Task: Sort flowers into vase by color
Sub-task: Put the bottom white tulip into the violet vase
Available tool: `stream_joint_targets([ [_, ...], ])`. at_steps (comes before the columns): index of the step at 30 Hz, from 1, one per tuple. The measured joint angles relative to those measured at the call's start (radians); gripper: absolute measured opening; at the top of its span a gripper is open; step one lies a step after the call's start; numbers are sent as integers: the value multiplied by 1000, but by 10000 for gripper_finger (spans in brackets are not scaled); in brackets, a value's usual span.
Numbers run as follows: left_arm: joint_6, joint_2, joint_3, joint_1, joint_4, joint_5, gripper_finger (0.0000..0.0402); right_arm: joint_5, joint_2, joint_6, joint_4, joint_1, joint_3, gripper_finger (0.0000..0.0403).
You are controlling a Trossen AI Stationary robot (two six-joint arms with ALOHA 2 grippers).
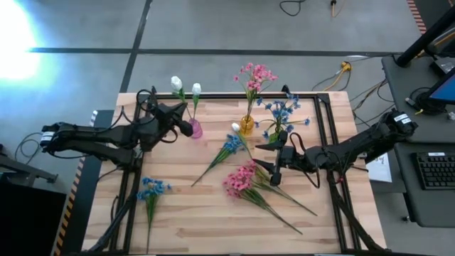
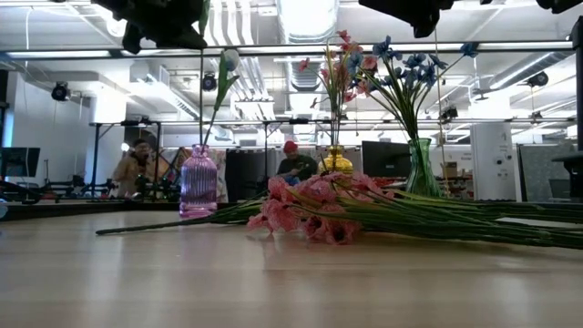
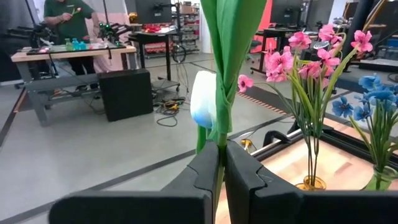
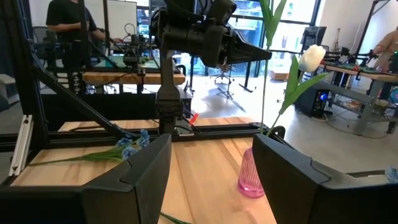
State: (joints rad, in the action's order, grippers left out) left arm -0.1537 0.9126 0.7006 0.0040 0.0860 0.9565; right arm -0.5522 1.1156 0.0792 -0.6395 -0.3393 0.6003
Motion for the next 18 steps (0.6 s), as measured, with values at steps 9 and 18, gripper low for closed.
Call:
stream_joint_targets([
  [9,-17,39,-1,0,-1,1,0,0,0,2,3,0,0,219],
  [18,-71,51,-2,0,-7,3,0,0,0,1,7,0,0,219],
])
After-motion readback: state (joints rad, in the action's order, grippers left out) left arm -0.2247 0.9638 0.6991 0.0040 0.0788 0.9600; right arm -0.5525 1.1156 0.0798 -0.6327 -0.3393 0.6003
